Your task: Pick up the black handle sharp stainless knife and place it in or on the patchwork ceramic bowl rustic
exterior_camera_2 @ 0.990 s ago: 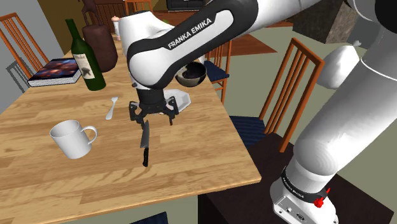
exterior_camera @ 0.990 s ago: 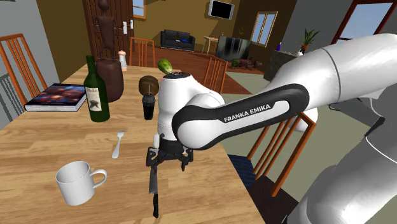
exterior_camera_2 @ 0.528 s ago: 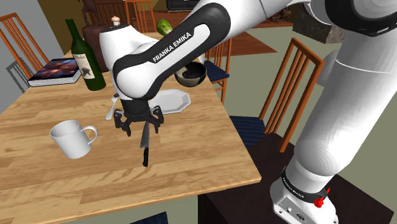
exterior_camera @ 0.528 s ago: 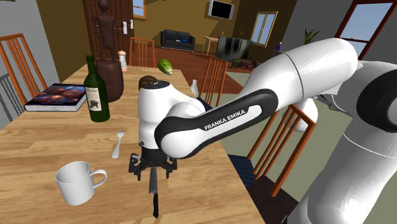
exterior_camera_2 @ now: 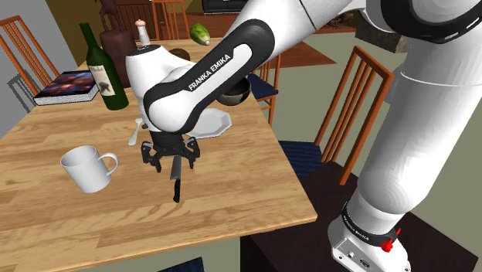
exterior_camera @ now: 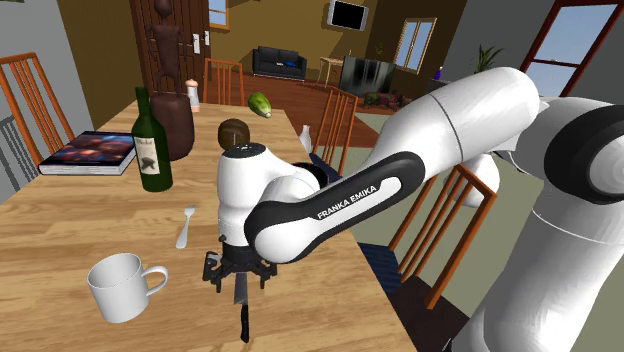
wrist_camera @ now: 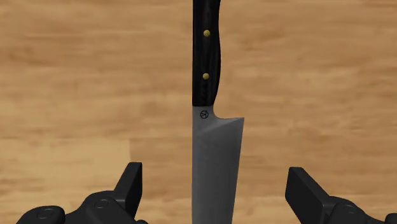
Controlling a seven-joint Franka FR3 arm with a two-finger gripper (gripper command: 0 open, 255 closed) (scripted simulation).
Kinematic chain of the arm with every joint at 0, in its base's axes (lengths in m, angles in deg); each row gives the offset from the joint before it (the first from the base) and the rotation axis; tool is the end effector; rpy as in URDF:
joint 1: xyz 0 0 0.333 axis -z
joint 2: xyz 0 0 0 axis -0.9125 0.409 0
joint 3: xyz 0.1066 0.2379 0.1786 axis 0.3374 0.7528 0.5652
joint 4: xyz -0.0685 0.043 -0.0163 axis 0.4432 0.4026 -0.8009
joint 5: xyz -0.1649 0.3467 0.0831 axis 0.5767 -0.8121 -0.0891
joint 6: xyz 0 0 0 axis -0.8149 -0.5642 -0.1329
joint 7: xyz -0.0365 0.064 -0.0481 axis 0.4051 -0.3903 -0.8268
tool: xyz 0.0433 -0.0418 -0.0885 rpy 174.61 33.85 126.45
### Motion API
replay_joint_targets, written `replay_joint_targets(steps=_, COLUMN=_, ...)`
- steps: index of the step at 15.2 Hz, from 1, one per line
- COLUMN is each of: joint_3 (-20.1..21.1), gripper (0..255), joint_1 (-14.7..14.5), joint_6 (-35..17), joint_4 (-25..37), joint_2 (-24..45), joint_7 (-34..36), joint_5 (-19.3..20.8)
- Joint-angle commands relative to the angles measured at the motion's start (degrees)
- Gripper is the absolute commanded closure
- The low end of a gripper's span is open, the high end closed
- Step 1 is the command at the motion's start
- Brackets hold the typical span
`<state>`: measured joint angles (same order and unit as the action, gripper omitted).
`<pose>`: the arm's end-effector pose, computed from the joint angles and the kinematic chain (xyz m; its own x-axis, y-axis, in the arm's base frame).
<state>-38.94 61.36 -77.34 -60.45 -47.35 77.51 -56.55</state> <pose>0.4190 0.3644 0.3509 0.8869 -0.4613 -0.0242 -0.4615 -0.8872 -0.0025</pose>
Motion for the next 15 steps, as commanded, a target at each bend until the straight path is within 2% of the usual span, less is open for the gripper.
replay_joint_targets(steps=1, joint_3=0.0, gripper=0, joint_1=0.0, joint_6=-0.1, joint_4=0.0, joint_2=0.0, joint_7=0.0, joint_5=0.0)
replay_joint_targets(steps=4, joint_3=0.0, gripper=0, joint_1=0.0, joint_6=0.0, joint_4=0.0, joint_2=0.0, joint_7=0.0, joint_5=0.0)
replay_joint_targets(steps=5, joint_3=0.0, gripper=255, joint_1=0.0, joint_6=0.0, joint_4=0.0, joint_2=0.0, joint_7=0.0, joint_5=0.0)
replay_joint_targets(steps=15, joint_3=0.1, gripper=255, joint_1=0.1, joint_6=0.6, joint_4=0.3, joint_2=-0.5, joint_7=-0.3, joint_5=-0.4)
